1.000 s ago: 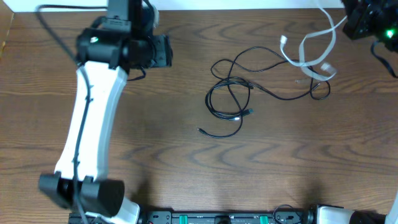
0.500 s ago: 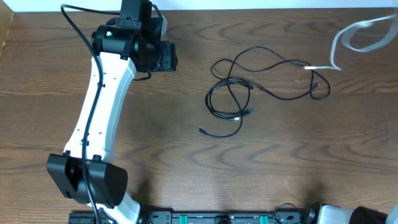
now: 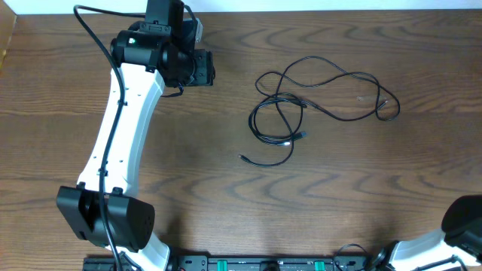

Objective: Untangle cables
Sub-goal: 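Drop the white cable at the right edge and withdraw the right gripper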

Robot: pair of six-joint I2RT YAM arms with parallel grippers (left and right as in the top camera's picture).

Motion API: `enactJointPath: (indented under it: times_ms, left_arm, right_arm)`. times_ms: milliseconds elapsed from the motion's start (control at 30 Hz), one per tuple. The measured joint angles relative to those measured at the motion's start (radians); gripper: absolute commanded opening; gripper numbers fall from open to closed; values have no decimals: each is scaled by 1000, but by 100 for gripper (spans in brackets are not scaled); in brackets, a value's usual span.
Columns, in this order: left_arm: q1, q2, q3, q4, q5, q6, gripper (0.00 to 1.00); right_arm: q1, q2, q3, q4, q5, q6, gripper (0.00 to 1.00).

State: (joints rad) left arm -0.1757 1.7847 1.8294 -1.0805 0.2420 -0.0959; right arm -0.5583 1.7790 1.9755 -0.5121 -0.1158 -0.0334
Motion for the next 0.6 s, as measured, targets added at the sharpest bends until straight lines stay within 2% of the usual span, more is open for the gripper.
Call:
enactJointPath:
  times_ms: [267, 533, 600]
  left_arm:
    - [0, 0, 0, 5, 0, 0, 59]
    - [0, 0, 0, 7, 0, 0, 59]
    - [0, 0, 0, 7, 0, 0, 59]
  right_arm:
    - [-80, 123, 0, -15, 1, 2, 1]
    - [-125, 356, 0, -93, -27, 30, 1]
    - [-126, 388, 0, -109, -30, 30, 6]
